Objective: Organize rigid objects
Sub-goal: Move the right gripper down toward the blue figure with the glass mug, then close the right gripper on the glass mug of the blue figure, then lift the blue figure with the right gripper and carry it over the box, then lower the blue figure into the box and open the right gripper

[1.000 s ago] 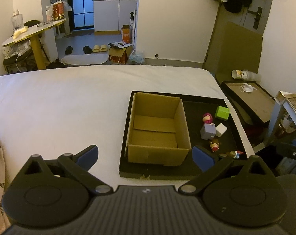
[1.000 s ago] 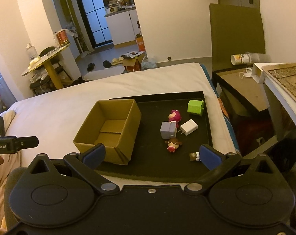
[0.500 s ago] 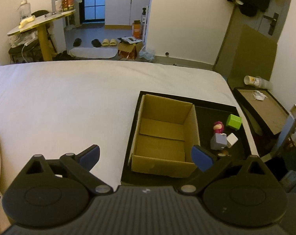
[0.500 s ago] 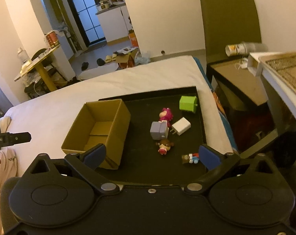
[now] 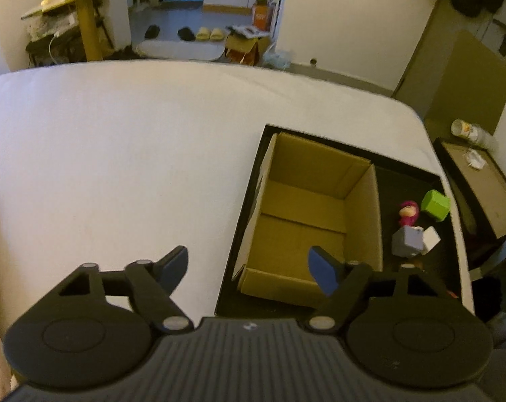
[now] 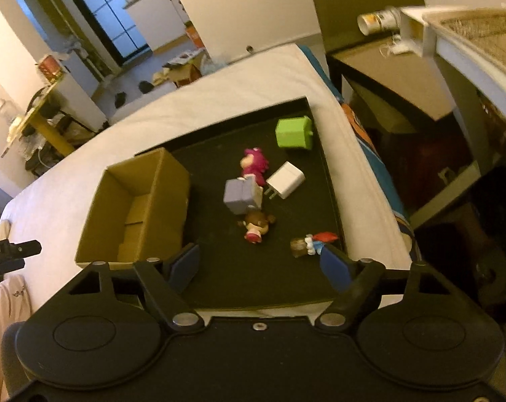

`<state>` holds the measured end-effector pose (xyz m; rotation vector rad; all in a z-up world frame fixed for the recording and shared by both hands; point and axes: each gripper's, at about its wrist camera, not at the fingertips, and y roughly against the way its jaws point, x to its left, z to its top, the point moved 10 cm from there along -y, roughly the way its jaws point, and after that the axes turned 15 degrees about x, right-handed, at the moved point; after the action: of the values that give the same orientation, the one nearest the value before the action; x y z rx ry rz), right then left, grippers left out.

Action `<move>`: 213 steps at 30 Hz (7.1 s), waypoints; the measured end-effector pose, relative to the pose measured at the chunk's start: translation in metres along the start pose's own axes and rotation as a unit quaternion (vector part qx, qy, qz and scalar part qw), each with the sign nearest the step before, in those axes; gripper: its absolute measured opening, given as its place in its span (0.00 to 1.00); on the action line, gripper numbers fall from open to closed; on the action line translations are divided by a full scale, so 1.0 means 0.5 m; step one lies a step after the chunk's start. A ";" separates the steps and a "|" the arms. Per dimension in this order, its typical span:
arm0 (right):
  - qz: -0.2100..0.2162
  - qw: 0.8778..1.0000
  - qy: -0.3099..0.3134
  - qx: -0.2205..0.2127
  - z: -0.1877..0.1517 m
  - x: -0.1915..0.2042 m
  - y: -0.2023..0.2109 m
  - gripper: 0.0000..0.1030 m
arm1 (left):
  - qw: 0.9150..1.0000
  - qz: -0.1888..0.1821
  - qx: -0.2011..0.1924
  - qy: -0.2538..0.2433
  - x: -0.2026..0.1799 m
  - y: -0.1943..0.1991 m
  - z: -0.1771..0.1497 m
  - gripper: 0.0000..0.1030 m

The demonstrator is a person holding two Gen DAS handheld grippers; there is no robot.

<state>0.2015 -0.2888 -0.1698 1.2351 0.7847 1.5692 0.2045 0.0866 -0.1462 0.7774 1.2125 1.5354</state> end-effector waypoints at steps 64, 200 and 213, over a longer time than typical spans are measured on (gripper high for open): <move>-0.020 0.968 -0.244 0.051 0.052 -0.142 -0.268 0.47 | 0.993 0.028 0.108 -0.035 -0.031 -0.218 0.035 0.11; 0.042 0.994 0.083 0.063 0.094 0.413 -0.312 0.45 | 0.990 0.028 0.135 -0.013 0.003 -0.272 0.035 0.09; 0.086 0.992 0.062 0.064 0.104 0.418 -0.310 0.46 | 0.991 0.019 0.134 -0.009 0.015 -0.271 0.033 0.10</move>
<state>0.2892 -0.0440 -0.2226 1.3373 0.8897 1.7703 0.2585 0.1000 -0.2708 0.9916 1.4153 1.4104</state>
